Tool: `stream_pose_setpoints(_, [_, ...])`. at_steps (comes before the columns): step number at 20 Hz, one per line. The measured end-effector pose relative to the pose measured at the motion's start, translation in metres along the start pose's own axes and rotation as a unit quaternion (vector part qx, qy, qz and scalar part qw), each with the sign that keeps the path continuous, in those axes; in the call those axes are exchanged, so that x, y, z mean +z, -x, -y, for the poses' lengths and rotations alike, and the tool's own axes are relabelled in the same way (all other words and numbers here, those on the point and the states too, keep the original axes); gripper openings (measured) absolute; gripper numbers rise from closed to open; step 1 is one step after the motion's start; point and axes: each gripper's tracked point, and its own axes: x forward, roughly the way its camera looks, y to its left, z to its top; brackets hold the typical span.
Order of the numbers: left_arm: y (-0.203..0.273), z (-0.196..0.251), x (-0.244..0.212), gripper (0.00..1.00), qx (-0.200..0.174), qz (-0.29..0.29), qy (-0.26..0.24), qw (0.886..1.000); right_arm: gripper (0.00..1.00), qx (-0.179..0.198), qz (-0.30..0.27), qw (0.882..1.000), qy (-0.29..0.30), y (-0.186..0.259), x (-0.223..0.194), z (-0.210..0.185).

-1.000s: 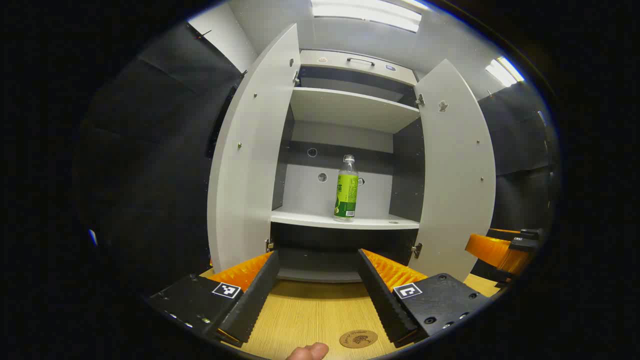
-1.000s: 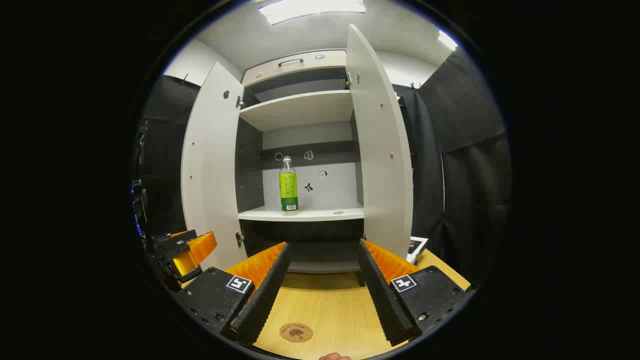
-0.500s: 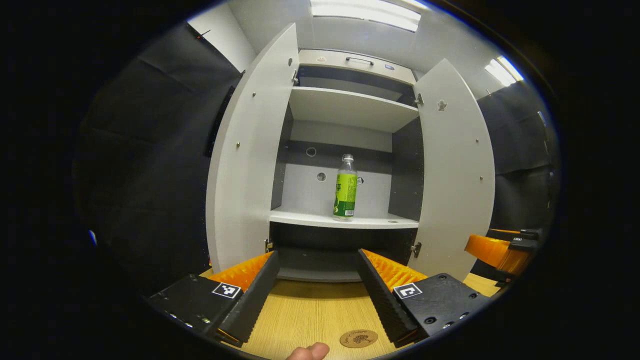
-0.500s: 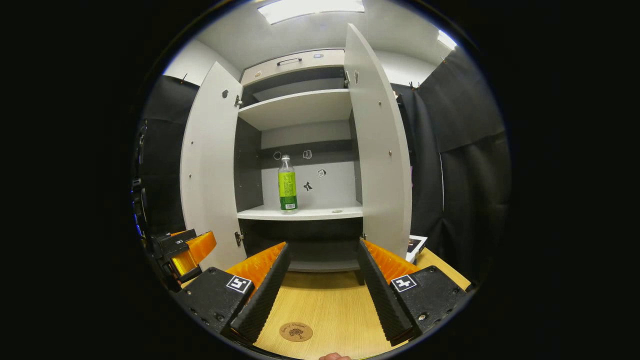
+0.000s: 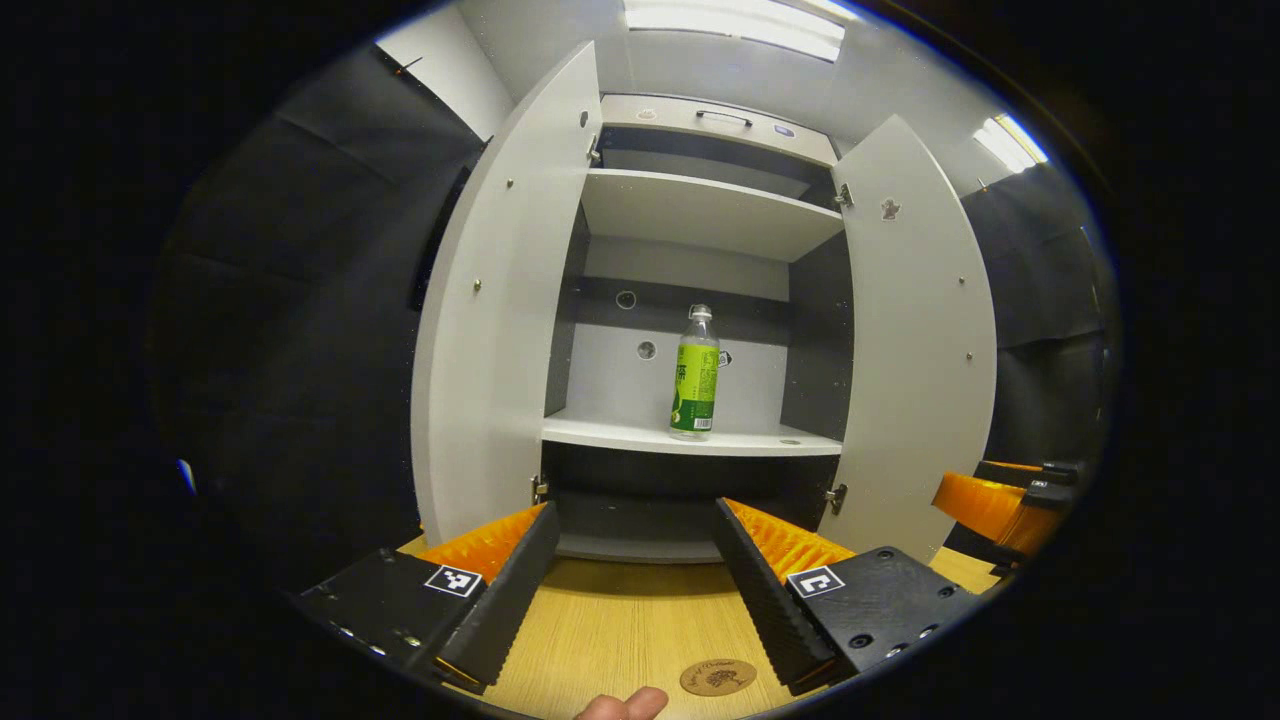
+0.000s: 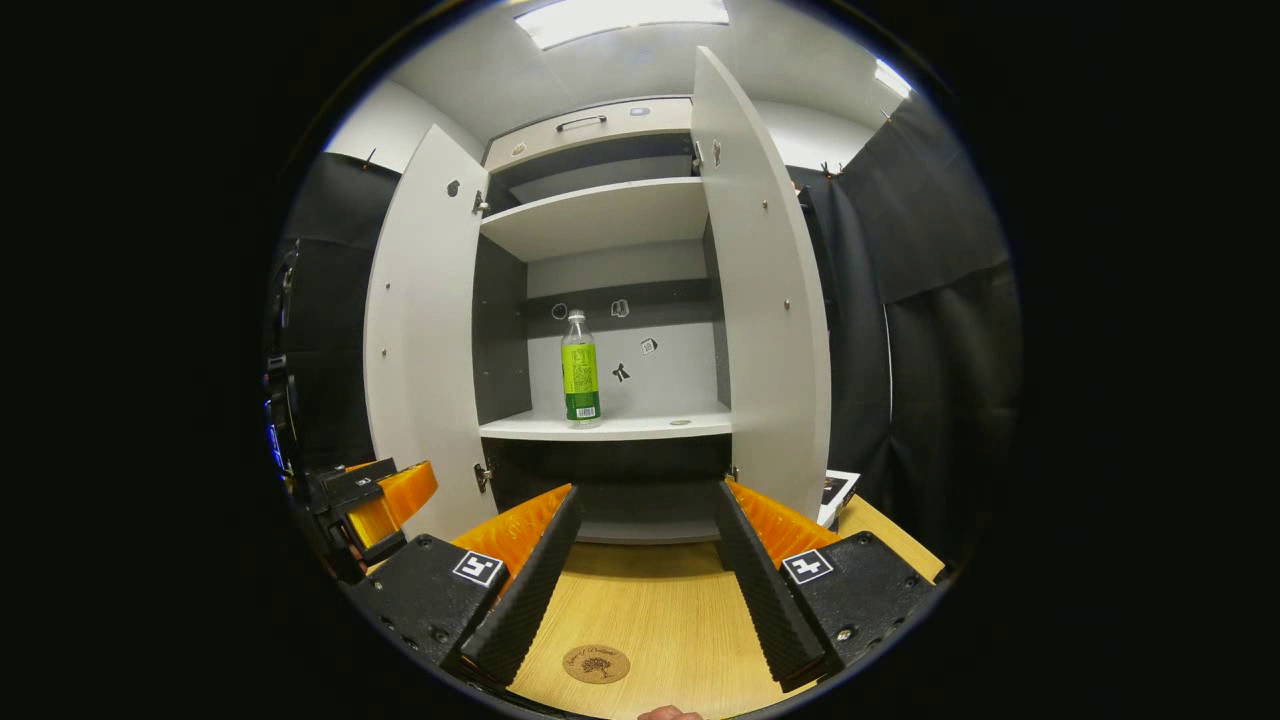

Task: Grasp the bottle in the cabinet with the left hand and place it on the coaster, then close the right door with the right hand and the left door with the left hand.

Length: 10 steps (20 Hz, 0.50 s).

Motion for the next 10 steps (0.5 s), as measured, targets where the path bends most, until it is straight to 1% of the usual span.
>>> stream_pose_setpoints(3, [-0.037,0.016,0.024,0.95,-0.037,0.027,0.007,0.999,0.83,0.004,-0.001,1.000,0.002,0.001,0.001,-0.002])
stream_pose_setpoints(4, [-0.053,0.020,0.032,0.95,-0.047,0.036,0.001,0.998,0.83,0.004,-0.002,1.000,0.000,0.001,0.000,-0.002])
stream_pose_setpoints(6, [-0.086,0.024,0.047,0.95,-0.048,0.056,-0.016,0.997,0.83,0.002,-0.008,1.000,-0.001,0.003,-0.003,0.000])
stream_pose_setpoints(7, [-0.104,0.031,0.051,0.95,-0.055,0.056,-0.020,0.997,0.83,-0.004,-0.007,1.000,0.000,0.004,-0.002,0.004])
stream_pose_setpoints(8, [-0.122,0.037,0.057,0.99,-0.065,0.058,-0.015,0.996,0.84,-0.012,-0.006,1.000,0.001,0.005,-0.002,0.008])
stream_pose_setpoints(9, [-0.141,0.045,0.061,0.95,-0.076,0.057,-0.006,0.995,0.84,-0.021,-0.006,1.000,0.000,0.008,-0.003,0.013])
stream_pose_setpoints(10, [-0.159,0.051,0.064,0.95,-0.082,0.053,0.001,0.995,0.83,-0.027,-0.009,1.000,-0.002,0.009,-0.005,0.018])
